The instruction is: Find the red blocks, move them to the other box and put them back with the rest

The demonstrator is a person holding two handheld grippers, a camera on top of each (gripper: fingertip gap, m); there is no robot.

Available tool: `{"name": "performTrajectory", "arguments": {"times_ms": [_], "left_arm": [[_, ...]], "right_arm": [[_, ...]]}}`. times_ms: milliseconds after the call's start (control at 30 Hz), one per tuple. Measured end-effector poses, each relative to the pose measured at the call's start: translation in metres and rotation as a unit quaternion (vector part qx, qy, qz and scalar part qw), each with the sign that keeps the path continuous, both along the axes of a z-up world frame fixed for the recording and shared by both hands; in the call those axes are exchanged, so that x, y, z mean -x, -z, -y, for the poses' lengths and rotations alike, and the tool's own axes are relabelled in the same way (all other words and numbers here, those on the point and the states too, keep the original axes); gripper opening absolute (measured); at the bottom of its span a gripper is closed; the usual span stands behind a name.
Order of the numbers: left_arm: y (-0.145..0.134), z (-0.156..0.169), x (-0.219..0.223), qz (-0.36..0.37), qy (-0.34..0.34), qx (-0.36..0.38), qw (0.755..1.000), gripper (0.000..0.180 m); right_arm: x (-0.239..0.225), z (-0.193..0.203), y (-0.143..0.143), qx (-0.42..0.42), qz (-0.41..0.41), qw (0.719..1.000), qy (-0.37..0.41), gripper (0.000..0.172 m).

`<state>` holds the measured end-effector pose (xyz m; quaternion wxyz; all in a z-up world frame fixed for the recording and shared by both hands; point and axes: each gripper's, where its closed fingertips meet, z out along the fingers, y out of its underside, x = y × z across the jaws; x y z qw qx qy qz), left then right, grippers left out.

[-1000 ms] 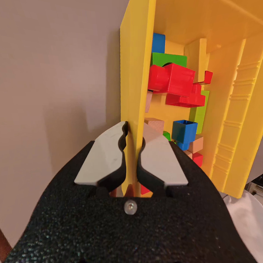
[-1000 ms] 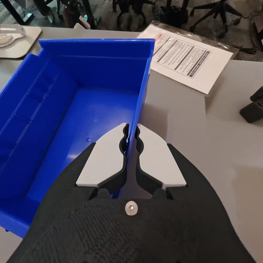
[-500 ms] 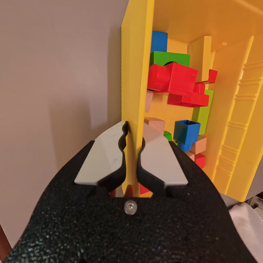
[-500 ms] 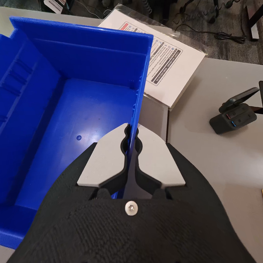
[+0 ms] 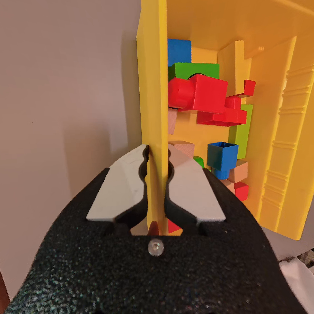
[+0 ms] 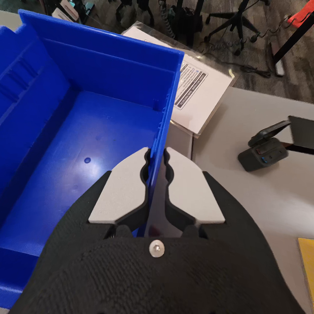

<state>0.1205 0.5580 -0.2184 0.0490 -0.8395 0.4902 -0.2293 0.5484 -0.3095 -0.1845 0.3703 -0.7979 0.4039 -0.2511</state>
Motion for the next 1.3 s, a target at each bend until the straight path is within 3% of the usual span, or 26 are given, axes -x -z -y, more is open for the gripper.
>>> {"name": "performTrajectory", "arguments": {"times_ms": [67,233,367,533,800,900,1033,1233,1300], "left_arm": [[-0.006,-0.003,-0.002,0.018,-0.004,-0.019,1.0,0.03],[-0.039,-0.013,-0.006,0.059,0.003,-0.1,0.993,0.03],[-0.076,-0.021,-0.005,0.066,-0.007,-0.216,0.974,0.041],[-0.105,0.03,-0.017,0.12,0.067,-0.23,0.964,0.064],[-0.074,0.082,0.019,-0.009,0.181,-0.197,0.964,0.064],[-0.063,0.083,0.034,-0.048,0.303,-0.238,0.922,0.059],[-0.05,0.078,0.051,-0.097,0.487,-0.311,0.81,0.063],[-0.034,0.063,0.065,-0.195,0.583,-0.349,0.708,0.06],[-0.028,0.056,0.071,-0.226,0.598,-0.348,0.686,0.059]], "right_arm": [[0.001,0.008,-0.013,0.031,0.052,0.998,0.005,0.037],[0.024,0.021,-0.078,0.084,0.181,0.98,0.022,0.05],[0.071,0.001,-0.117,0.02,0.217,0.976,0.007,0.065],[0.143,-0.053,-0.117,-0.087,0.186,0.977,-0.053,0.073],[0.229,-0.118,-0.105,-0.209,0.165,0.959,-0.097,0.07],[0.256,-0.14,-0.097,-0.225,0.16,0.954,-0.12,0.069],[0.285,-0.16,-0.093,-0.209,0.169,0.953,-0.137,0.072],[0.303,-0.172,-0.08,-0.174,0.192,0.958,-0.121,0.076],[0.304,-0.173,-0.075,-0.169,0.187,0.961,-0.118,0.077]]}}
